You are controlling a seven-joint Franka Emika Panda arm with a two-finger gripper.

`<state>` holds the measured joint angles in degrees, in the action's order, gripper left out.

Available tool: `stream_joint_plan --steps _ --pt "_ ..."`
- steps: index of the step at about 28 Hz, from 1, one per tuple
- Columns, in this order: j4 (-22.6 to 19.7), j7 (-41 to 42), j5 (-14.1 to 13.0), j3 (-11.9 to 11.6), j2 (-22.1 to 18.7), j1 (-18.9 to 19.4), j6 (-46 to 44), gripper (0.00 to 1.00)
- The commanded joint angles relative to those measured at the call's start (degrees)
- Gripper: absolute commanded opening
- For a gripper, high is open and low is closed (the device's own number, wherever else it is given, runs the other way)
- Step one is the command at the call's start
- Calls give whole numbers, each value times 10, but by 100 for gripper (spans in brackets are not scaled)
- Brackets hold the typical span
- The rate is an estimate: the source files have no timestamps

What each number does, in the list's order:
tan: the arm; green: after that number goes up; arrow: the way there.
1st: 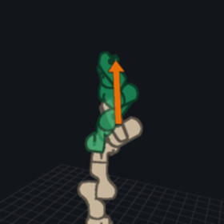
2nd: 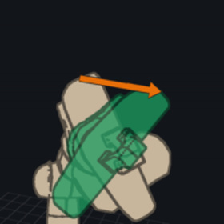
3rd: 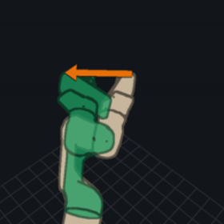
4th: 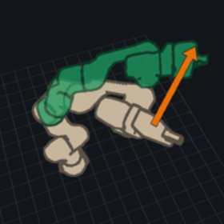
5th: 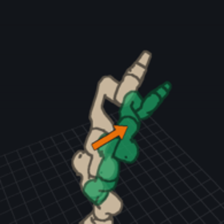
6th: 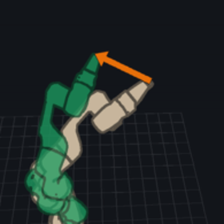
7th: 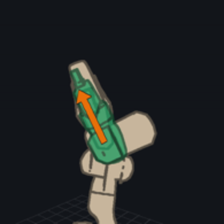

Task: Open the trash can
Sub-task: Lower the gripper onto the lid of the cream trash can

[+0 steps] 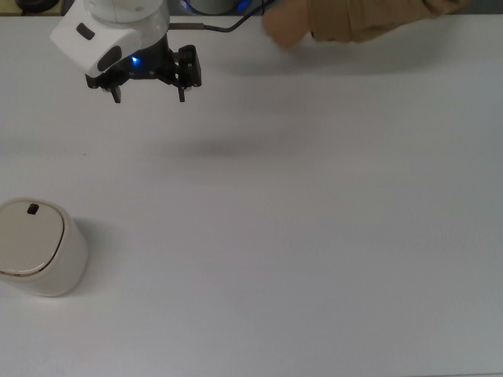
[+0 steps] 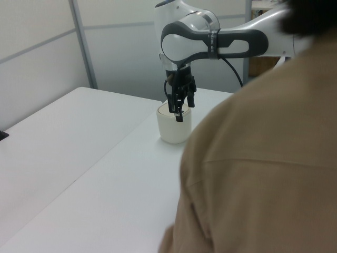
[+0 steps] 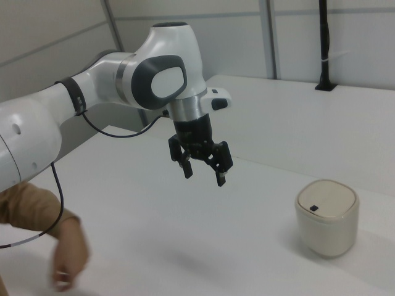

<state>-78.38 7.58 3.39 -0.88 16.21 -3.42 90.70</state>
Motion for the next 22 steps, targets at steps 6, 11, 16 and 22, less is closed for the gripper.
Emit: stream_joint_plan --steps 6,11,16,22 --pt "-6 7 6 -4 -17 -4 -14 89" --pt "-5 14 -4 -4 -16 -16 -11 14" --pt "-5 14 -12 -4 -16 -19 -12 0" --pt "-5 13 -13 -4 -15 -24 -8 0"
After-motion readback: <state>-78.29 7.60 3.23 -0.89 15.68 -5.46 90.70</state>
